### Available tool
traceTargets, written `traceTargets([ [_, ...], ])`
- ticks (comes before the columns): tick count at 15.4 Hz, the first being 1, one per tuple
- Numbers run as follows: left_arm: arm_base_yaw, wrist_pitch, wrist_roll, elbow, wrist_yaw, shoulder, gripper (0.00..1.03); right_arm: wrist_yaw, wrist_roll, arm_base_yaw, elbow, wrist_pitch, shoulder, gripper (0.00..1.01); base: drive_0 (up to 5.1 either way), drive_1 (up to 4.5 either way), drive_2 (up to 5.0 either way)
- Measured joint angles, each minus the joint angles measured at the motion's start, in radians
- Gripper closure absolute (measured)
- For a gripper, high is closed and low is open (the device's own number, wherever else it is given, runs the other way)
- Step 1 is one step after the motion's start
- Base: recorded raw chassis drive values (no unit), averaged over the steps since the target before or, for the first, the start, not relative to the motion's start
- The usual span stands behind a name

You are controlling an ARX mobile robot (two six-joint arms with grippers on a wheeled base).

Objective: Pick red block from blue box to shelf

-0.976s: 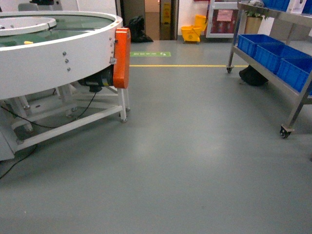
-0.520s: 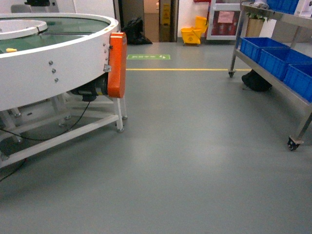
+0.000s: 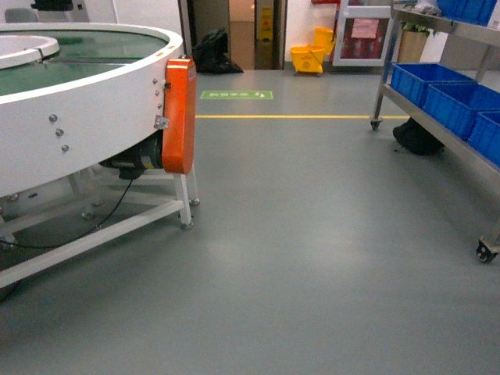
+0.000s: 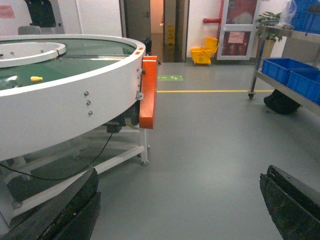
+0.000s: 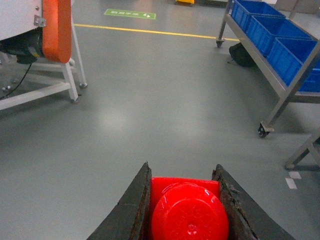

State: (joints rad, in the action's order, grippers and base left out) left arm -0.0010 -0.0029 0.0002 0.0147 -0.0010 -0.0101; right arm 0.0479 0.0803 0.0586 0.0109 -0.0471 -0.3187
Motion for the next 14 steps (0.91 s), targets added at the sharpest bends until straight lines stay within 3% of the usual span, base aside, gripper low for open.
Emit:
traceTargets([
  [14, 0.000, -0.001, 0.000, 0.000, 0.000, 0.000, 0.05, 0.000, 0.000, 0.000, 0.000, 0.001, 0.000, 0.73, 0.1, 4.40, -4.3],
])
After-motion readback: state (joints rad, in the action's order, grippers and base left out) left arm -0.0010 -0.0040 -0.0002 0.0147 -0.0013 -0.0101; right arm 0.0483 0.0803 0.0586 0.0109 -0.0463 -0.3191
